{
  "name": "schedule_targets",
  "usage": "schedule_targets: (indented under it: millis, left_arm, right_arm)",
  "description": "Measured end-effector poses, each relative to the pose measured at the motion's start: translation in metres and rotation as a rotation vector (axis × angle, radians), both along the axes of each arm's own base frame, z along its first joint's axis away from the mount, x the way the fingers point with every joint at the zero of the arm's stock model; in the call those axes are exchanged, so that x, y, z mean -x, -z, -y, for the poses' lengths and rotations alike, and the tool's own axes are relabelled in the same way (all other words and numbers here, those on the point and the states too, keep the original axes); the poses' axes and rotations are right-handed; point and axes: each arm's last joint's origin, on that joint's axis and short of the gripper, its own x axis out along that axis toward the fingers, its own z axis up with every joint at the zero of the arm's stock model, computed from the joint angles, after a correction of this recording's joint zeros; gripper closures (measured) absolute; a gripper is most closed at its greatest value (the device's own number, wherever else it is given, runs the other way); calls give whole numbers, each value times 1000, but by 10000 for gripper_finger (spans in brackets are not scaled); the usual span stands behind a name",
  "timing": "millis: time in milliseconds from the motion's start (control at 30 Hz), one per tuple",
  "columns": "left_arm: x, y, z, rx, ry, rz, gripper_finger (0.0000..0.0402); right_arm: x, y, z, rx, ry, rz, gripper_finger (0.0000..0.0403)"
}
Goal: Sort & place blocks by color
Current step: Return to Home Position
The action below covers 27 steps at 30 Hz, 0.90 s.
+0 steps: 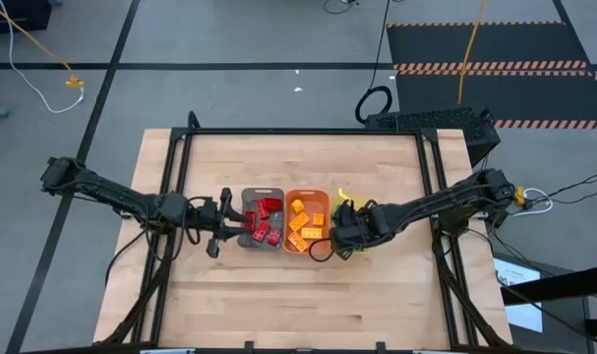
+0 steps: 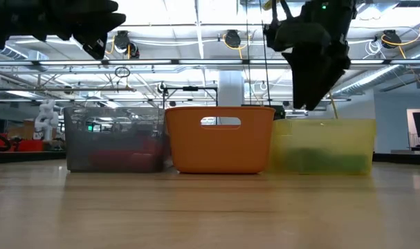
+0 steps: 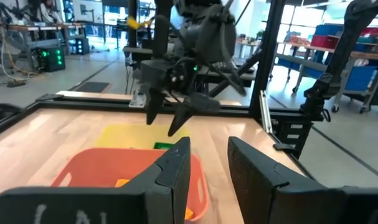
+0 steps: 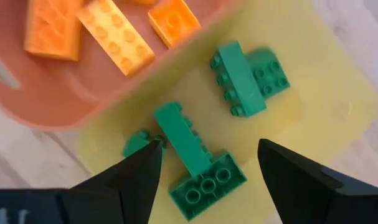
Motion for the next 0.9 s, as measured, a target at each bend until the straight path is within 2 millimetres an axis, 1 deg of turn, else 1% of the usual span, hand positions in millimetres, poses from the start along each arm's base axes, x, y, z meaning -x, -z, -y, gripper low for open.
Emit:
schedule_targets:
  millis: [100, 233, 333, 467, 533, 733, 800, 900]
  left_arm:
    - [0, 0, 0, 0, -4, -1, 293]
    - [0, 0, 0, 1, -12, -4, 293]
    - [0, 1, -1, 4, -19, -12, 293]
    - [0, 2, -1, 11, -20, -21, 293]
    - [0, 2, -1, 12, -20, -25, 293]
    - [0, 6, -1, 8, -46, -61, 293]
    - [0, 10, -2, -5, -75, -103, 293]
    - [1, 15, -5, -10, -140, -155, 293]
  right_arm:
    - [-6, -6, -6, -9, -36, 109, 150]
    - [-18, -13, -23, -23, -171, 257, 150]
    - [-18, -14, -35, -7, -276, 278, 150]
    - [-14, -16, -43, 50, -304, 286, 150]
    - [-13, -20, -46, 83, -309, 315, 150]
    - [-17, -37, -46, 203, -438, 421, 150]
    - [-17, -40, -42, 282, -454, 417, 150]
    - [-16, -38, -36, 394, -468, 354, 150]
